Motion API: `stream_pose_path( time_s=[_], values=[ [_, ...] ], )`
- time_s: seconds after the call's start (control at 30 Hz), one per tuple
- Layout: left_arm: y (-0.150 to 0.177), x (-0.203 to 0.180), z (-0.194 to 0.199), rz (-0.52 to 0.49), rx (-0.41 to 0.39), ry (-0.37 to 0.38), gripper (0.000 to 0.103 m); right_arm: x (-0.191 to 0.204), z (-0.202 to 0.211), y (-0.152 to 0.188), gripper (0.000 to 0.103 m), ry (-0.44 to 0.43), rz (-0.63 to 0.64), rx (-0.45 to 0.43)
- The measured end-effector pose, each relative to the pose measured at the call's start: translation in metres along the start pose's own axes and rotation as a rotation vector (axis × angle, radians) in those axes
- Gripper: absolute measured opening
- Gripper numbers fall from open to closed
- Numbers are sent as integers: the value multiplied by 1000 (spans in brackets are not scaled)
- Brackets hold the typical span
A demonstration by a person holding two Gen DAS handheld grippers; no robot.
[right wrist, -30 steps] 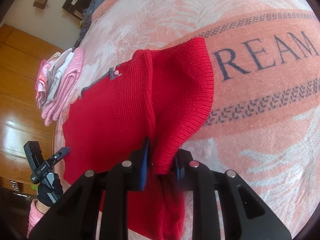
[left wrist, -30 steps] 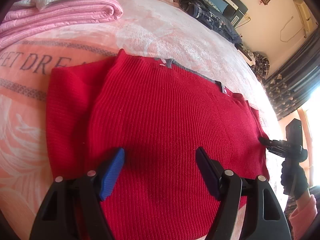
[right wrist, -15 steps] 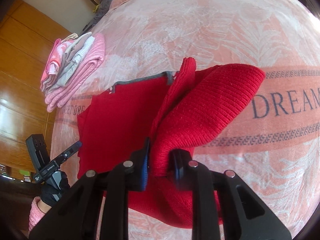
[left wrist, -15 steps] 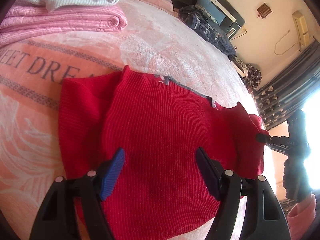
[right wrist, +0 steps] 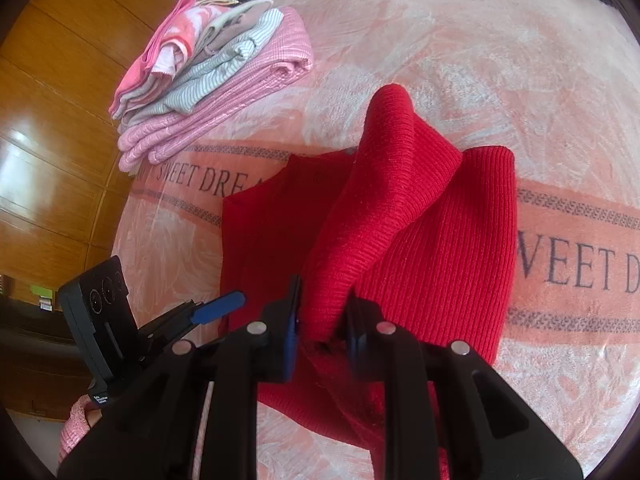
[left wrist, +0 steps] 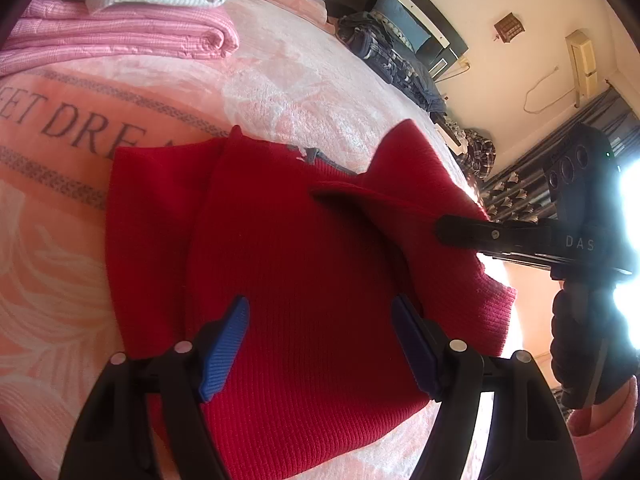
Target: Fold small clothes
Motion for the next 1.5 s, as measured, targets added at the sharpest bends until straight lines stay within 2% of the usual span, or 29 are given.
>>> stream_pose_path(
  time_s=[0.13,0.2,0.33,0.47,0.53,0.6,0.67,0.8,0.97,1.1,1.13,1.2,1.27,1.4,1.5],
  values=[
    [2,12,5,20,-11,7,74,19,-25,6,16,-8,12,30],
    [3,18,8,37,-20,17,74,28,-34,9,12,-29,11,43],
    [4,31,10,58,-28,19,74,44,-53,13,12,-34,25,73],
    [5,41,10,86,-30,16,74,44,-60,18,20,-35,10,92],
    [4,43,11,97,-35,20,74,40,-53,17,21,-39,5,80],
    [0,44,12,99,-43,24,74,33,-42,18,33,-53,-8,66],
    [-3,43,14,100,-52,25,74,26,-29,21,36,-47,1,44],
    [-9,40,13,97,-55,20,74,11,-16,47,36,-53,25,65],
    [-13,32,7,86,-41,13,74,-6,-18,102,36,-82,58,143],
    [-13,30,1,86,-19,8,74,-6,-24,137,39,-58,152,173],
    [-14,30,-2,91,-12,9,75,-2,-24,142,42,-52,188,163],
    [-14,31,-6,102,2,9,75,7,-25,150,54,-24,280,128],
    [-15,31,-8,107,8,11,75,18,-26,156,61,-3,367,107],
    [-14,31,-8,102,10,8,75,33,-34,162,62,49,475,76],
    [-13,30,-10,108,16,14,75,35,-46,164,62,91,511,82]
  ],
)
Point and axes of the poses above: each gripper's, at about its wrist camera, not at the fingertips, and z roughly against the way its jaws point, x to its left, y to its underside, the point moved 6 cm from there along -z, roughly the way its jaws point, and after that the axes turned 15 degrees about -z, right-handed, at the moved point
